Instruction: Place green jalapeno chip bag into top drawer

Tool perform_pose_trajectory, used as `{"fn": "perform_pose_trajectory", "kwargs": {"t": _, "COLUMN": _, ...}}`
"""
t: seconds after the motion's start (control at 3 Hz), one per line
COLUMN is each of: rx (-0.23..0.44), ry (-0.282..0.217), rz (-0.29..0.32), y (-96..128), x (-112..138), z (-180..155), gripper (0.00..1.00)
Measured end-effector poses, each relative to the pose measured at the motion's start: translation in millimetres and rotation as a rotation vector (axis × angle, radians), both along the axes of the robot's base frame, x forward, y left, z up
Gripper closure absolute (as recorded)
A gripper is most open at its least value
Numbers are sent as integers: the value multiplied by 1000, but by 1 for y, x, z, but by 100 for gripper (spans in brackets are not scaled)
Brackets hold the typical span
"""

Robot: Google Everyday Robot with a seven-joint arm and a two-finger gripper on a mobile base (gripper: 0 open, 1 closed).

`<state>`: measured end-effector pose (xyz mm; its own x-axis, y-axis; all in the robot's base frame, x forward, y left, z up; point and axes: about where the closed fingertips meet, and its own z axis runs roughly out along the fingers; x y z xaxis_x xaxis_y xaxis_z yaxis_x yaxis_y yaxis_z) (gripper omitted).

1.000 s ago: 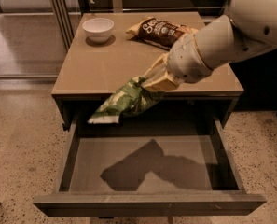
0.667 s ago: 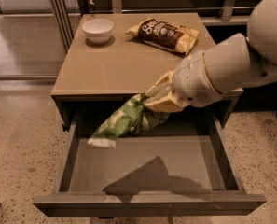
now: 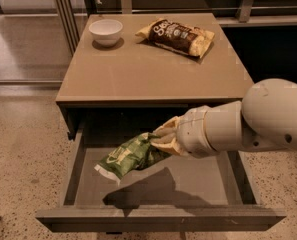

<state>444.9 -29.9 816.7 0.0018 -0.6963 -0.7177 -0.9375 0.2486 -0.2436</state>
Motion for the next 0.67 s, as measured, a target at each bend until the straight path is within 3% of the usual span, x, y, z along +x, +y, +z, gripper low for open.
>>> {"fn": "perform_pose_trajectory", "kwargs": {"t": 0.67, "rx": -9, "ry": -31, "rz": -4, "y": 0, "x": 5, "z": 2, "gripper": 100}}
